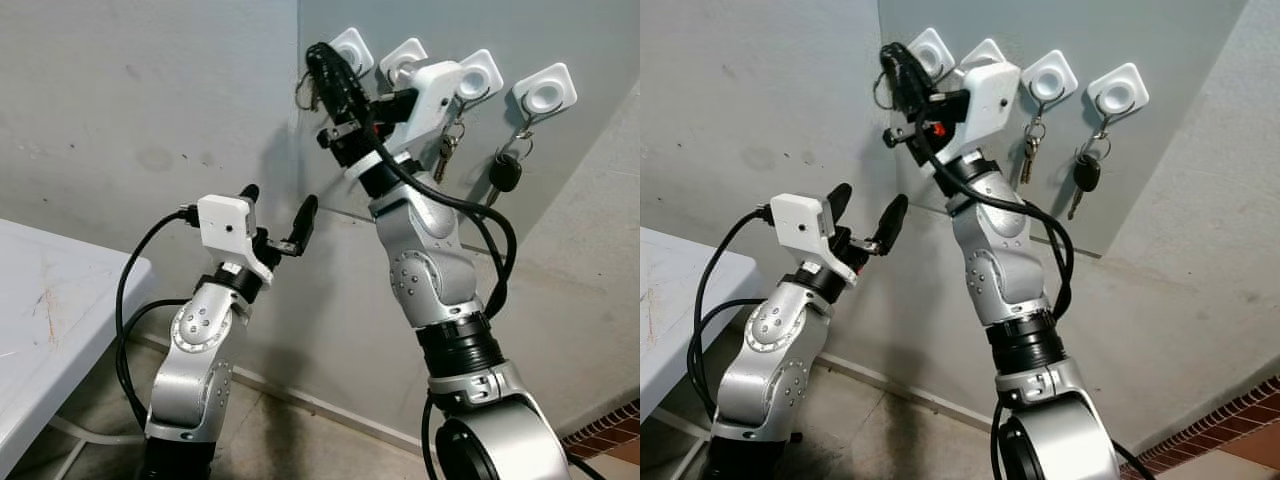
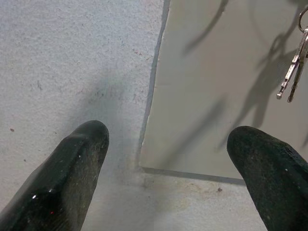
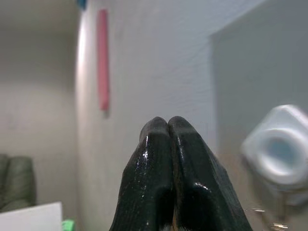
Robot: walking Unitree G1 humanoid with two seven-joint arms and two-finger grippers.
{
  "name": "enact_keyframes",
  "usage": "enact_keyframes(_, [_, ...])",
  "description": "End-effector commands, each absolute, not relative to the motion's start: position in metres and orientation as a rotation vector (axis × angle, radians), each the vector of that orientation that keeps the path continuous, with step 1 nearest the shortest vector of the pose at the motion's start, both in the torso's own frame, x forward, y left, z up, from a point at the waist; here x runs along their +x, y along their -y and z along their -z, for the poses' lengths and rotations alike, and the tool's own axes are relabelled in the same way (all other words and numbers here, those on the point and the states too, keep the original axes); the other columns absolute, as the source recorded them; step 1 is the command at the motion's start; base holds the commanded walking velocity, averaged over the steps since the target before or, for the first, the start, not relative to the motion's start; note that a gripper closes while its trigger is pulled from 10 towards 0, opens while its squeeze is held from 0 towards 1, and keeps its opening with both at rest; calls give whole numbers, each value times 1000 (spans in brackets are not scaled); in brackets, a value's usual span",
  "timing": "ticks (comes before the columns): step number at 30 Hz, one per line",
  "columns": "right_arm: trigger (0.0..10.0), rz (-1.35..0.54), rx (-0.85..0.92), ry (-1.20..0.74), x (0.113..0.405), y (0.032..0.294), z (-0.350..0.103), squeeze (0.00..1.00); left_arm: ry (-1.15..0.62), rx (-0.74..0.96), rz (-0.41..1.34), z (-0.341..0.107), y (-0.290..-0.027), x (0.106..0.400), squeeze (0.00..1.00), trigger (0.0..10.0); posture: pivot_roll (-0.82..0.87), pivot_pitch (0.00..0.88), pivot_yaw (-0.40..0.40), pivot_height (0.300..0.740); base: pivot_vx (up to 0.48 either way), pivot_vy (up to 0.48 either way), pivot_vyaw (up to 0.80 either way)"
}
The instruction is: Hang keys on a hook
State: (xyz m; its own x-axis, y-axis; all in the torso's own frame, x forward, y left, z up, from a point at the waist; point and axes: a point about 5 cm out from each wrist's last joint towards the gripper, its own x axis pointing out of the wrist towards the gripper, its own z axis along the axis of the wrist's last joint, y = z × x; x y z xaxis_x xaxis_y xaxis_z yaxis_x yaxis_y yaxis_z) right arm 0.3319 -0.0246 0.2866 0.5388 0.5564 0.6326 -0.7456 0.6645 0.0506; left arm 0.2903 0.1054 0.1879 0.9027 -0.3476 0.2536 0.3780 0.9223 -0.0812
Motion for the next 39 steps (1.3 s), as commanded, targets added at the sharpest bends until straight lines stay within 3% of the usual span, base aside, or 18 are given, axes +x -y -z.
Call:
enact_keyframes(1, [10000,-832,324,618,333,20,-291,0,250,-118,378,-191,-103,289,0,10000,27,16,-53,740,0,0,0])
enact_keyframes(23, [10000,-899,275,495,323,11,-257,0,251,-117,375,-191,-104,288,0,10000,29,0,-51,740,0,0,0])
enact_keyframes(39, [10000,-590,354,601,338,37,-278,0,250,-116,376,-191,-104,288,0,10000,27,10,-50,740,0,0,0])
